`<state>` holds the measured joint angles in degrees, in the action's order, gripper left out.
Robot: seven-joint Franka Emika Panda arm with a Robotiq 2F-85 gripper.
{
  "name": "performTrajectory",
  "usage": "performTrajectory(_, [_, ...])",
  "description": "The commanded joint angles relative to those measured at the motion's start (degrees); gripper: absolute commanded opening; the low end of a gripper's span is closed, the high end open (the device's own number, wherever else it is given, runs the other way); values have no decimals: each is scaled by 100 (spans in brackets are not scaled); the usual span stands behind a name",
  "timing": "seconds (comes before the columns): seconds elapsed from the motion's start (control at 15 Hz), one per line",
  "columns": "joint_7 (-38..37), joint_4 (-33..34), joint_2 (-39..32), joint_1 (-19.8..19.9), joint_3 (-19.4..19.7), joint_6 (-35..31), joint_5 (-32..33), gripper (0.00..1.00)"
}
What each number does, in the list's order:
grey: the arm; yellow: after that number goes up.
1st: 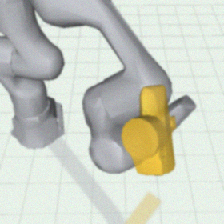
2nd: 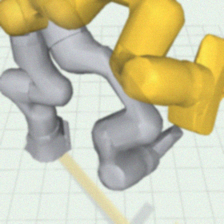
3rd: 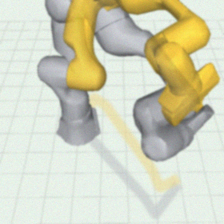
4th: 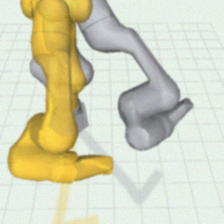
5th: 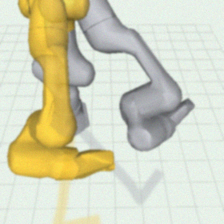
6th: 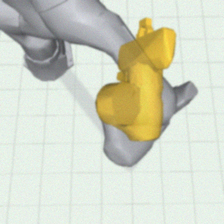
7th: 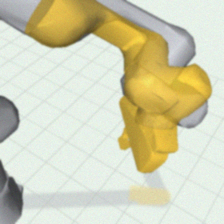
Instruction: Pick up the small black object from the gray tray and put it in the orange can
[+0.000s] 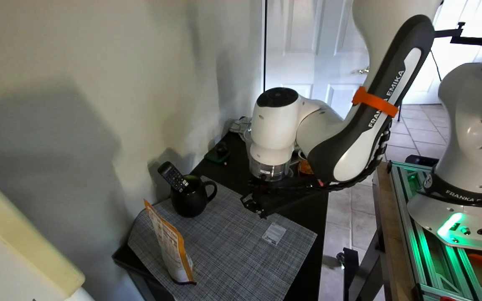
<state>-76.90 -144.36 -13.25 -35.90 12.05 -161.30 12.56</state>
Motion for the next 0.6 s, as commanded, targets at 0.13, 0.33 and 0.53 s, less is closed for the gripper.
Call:
performTrajectory(0.13, [-281, -477, 1076, 617, -527, 216, 764, 3])
performTrajectory(0.33, [-278, -793, 1802, 546, -321, 249, 920, 3])
performTrajectory(0.53, [-509, -938, 2382, 1528, -1058, 707, 1255, 3])
